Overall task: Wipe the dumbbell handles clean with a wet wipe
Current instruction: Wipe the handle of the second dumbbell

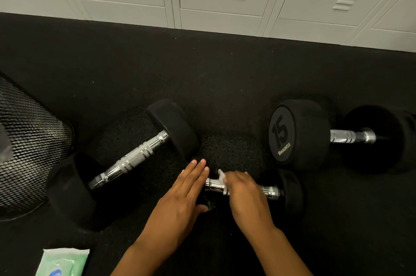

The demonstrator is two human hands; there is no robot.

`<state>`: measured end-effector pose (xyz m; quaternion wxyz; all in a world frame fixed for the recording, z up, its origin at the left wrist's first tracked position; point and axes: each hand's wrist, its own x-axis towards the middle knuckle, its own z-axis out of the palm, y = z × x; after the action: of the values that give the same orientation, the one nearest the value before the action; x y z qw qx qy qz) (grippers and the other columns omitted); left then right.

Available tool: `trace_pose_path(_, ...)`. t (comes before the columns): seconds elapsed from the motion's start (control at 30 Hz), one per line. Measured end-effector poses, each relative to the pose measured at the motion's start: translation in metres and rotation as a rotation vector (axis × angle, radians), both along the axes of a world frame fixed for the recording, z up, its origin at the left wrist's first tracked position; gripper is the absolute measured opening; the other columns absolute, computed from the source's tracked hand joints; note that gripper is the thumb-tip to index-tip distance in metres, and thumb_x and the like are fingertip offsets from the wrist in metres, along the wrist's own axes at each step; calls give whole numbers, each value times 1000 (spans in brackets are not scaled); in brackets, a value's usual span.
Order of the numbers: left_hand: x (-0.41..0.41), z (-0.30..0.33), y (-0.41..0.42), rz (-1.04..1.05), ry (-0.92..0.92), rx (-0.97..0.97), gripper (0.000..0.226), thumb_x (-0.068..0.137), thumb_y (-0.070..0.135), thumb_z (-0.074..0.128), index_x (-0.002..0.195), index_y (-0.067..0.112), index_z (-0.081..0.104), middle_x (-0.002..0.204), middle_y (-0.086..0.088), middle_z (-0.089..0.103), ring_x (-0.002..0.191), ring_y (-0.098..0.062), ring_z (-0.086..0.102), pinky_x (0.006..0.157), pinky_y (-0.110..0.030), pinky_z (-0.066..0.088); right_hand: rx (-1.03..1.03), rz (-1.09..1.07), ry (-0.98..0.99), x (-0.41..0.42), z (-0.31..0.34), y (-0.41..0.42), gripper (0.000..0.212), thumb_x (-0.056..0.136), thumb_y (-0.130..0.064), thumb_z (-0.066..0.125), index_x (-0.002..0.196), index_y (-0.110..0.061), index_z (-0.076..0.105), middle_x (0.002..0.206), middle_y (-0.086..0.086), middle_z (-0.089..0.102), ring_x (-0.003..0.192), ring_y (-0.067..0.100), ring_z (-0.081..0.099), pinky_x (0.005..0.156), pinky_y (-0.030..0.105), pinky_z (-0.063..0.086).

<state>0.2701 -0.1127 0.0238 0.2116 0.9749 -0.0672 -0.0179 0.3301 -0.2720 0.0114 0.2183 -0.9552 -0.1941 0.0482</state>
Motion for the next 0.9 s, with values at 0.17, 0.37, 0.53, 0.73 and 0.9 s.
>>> trace_pose_path(0.17, 0, -2, 1, -14, -4, -48, 100, 61, 24, 85, 143, 16, 28, 151, 2, 27, 141, -8, 13, 112, -28, 7, -28, 16, -93, -17, -9, 3, 22, 81, -14, 57, 99, -12, 70, 102, 5, 70, 100, 21, 65, 92, 35, 48)
trace_pose_path(0.37, -2, 0, 1, 6, -8, -49, 97, 63, 25, 84, 143, 17, 29, 152, 4, 26, 141, -9, 15, 106, -33, 34, -112, -45, -79, -15, -3, -2, 38, 88, -26, 36, 99, -12, 70, 100, 4, 71, 96, 20, 66, 89, 33, 50)
trace_pose_path(0.53, -1, 3, -5, 17, -9, 41, 100, 56, 24, 87, 139, 12, 33, 147, -3, 35, 140, -14, 17, 113, -32, 3, -183, -142, 15, -26, 2, 20, 37, 69, -10, 75, 106, -7, 68, 106, 11, 68, 105, 27, 62, 92, 40, 49)
trace_pose_path(0.73, -5, 3, -42, -31, -176, -51, 50, 86, 23, 49, 134, 11, 44, 142, -5, 43, 136, -16, 29, 113, -31, 16, -9, -141, 27, -44, -3, 7, 49, 79, -13, 57, 128, -9, 51, 132, 4, 53, 127, 19, 43, 107, 27, 25)
trace_pose_path(0.9, 4, -9, -66, -38, -88, 65, 52, 83, 23, 37, 130, 7, 53, 130, -7, 57, 121, -17, 52, 100, -30, 41, 307, -295, 241, -37, 20, -7, 51, 94, -9, 41, 141, -26, 28, 135, -7, 45, 126, 4, 38, 105, 21, 32)
